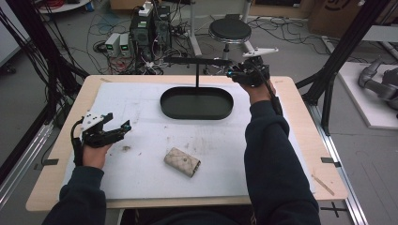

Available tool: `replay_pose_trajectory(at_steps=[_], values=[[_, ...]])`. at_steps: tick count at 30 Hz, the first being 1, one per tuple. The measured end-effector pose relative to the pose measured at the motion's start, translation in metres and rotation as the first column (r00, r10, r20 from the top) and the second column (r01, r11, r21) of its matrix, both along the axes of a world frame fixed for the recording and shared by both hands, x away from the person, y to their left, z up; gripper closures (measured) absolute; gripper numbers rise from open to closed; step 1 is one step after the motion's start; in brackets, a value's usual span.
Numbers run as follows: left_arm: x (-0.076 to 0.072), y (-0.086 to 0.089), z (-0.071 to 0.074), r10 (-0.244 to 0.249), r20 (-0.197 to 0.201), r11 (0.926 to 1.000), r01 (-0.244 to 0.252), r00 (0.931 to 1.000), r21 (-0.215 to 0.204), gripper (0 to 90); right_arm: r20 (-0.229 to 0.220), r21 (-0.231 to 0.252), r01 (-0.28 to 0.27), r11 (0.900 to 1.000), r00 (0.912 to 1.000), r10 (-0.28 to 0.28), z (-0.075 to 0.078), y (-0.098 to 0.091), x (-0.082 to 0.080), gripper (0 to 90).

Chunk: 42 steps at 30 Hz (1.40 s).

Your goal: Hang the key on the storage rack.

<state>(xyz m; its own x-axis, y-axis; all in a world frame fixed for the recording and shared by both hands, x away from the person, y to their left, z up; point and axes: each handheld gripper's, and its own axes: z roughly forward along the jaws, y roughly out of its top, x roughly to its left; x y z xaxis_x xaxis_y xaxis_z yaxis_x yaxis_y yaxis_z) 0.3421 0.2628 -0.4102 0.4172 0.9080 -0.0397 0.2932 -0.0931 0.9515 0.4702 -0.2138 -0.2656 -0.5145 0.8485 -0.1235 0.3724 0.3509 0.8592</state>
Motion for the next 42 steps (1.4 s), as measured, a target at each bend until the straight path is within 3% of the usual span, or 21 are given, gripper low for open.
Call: replay_pose_trajectory(at_steps=[16, 22, 27, 36, 40, 42], values=[[0.000, 0.000, 0.000, -0.002, 0.000, 1.0000, 0.002, 1.0000, 0.001, 23.0, 0.006, 0.034, 0.023, 0.9992, 0.9997, -0.023, 0.010, 0.007, 0.013, 50.2], [0.000, 0.000, 0.000, -0.003, 0.000, 1.0000, 0.003, 1.0000, -0.001, 22.9, 0.022, 0.010, 0.043, 0.9990, 0.9988, -0.043, 0.008, 0.010, 0.017, 50.1], [0.000, 0.000, 0.000, -0.004, 0.001, 1.0000, 0.004, 1.0000, -0.002, 22.9, 0.020, 0.052, 0.078, 0.9956, 0.9966, -0.079, 0.002, 0.008, 0.025, 50.1], [0.000, 0.001, 0.000, -0.007, -0.002, 1.0000, 0.007, 1.0000, 0.004, 22.9, 0.020, 0.098, 0.074, 0.9924, 0.9969, -0.076, 0.004, 0.005, 0.027, 50.1], [0.000, 0.000, 0.000, -0.008, -0.001, 1.0000, 0.008, 1.0000, 0.002, 23.2, 0.034, 0.079, 0.101, 0.9917, 0.9940, -0.104, 0.004, 0.004, 0.028, 50.1], [0.000, 0.001, 0.000, -0.009, -0.002, 1.0000, 0.009, 1.0000, 0.002, 23.1, 0.015, 0.042, 0.119, 0.9919, 0.9926, -0.120, 0.001, 0.004, 0.030, 50.1]])
